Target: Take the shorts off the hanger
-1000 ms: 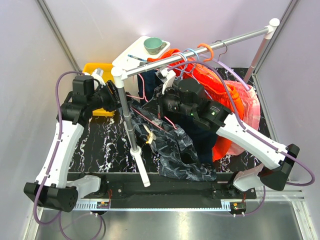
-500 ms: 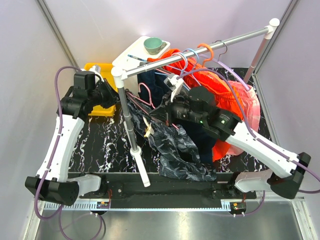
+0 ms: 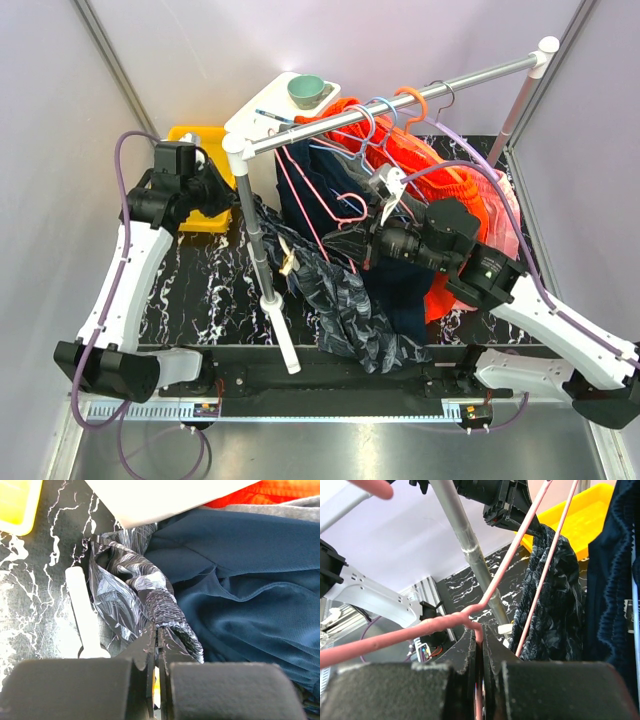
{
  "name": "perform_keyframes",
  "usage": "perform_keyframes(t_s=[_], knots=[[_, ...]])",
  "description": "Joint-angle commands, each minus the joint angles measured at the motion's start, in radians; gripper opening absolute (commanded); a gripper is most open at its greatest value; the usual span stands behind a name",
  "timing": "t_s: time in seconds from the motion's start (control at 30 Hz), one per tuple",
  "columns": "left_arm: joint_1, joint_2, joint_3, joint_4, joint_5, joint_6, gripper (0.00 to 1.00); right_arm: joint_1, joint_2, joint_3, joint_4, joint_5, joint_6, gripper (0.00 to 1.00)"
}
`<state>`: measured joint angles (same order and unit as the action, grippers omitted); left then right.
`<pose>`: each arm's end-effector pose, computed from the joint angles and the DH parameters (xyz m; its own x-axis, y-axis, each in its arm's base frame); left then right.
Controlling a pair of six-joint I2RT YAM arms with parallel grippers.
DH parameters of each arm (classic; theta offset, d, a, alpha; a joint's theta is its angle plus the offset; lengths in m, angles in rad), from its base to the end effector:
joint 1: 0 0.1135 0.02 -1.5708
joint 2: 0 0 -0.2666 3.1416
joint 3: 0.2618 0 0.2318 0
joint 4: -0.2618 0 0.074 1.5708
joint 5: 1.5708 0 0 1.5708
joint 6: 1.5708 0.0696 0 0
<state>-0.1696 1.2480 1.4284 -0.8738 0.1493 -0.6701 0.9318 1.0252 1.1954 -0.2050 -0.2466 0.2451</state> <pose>0.2494 -0.0532 0.3742 -0.6675 -0.5088 -0.5437 -0.1721 0.8158 -0.5522 0.1257 0.1976 0.4335 -0.2443 0.0657 -0.9675 -0.8913 0.3779 0.2508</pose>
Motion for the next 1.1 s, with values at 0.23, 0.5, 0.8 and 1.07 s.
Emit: perform_keyframes(t_s=[0.23,0.5,0.8,1.07], knots=[[-0.016,-0.048,-0.091,0.156,0.200,-0.078,0.00,0.009,0.173,0.099,0.188,0.073,-0.118,0.00],[-0.027,-0.127,-0.186,0.168,0.222,-0.118,0.00,0.007,0.305,0.179,0.319,0.132,-0.181,0.00],[-0.027,-0.116,-0.151,0.170,0.193,-0.108,0.00,0.007,0.194,0.141,0.138,0.129,-0.115,0.00],[-0.027,-0.105,-0.088,0.170,0.144,-0.103,0.00,0.007,0.202,0.337,-0.172,0.135,-0.004,0.00]])
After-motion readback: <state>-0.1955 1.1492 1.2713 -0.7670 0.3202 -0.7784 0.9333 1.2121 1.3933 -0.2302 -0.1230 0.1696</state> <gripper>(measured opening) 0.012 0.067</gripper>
